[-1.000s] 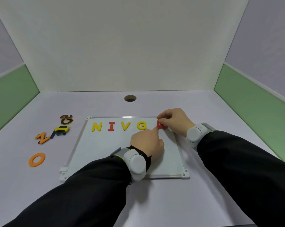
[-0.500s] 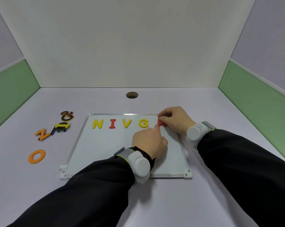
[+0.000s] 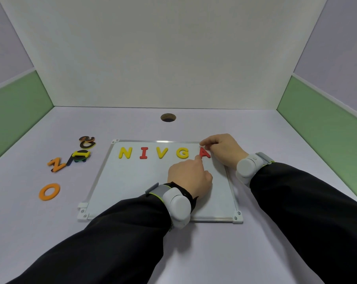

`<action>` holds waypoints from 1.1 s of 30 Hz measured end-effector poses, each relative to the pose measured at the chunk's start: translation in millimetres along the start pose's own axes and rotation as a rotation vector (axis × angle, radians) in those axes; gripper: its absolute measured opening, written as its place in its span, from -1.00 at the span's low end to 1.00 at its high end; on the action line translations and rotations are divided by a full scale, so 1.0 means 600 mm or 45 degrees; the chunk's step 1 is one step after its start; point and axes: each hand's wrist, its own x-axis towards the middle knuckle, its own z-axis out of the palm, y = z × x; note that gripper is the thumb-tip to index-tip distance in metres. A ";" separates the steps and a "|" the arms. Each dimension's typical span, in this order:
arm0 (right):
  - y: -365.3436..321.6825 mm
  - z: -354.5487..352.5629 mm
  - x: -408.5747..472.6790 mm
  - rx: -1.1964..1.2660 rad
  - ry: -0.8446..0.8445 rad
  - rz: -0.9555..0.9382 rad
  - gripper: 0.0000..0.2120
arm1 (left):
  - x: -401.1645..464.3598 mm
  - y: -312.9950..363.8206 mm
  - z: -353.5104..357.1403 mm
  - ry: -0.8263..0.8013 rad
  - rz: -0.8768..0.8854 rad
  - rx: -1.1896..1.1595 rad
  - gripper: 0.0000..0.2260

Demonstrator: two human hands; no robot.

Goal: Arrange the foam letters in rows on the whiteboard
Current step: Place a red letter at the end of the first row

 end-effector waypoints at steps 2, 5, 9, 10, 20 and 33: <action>-0.002 -0.001 -0.001 -0.011 -0.009 0.005 -0.55 | 0.000 0.001 0.000 -0.001 -0.003 -0.001 -0.61; -0.005 -0.001 -0.004 -0.045 -0.008 -0.010 -0.54 | 0.001 0.001 0.000 -0.013 -0.006 -0.003 -0.60; -0.004 0.000 -0.006 -0.068 -0.003 -0.019 -0.56 | 0.000 0.001 0.001 -0.008 -0.019 -0.013 -0.60; -0.005 0.000 -0.006 -0.072 -0.001 -0.020 -0.56 | -0.001 0.001 0.001 0.001 -0.016 -0.018 -0.59; -0.010 -0.024 -0.010 -0.179 -0.187 -0.035 -0.67 | -0.009 0.000 0.000 0.033 0.101 0.072 -0.64; -0.008 -0.022 -0.017 -0.255 -0.152 -0.104 -0.64 | -0.010 0.001 -0.001 0.000 0.074 0.065 -0.65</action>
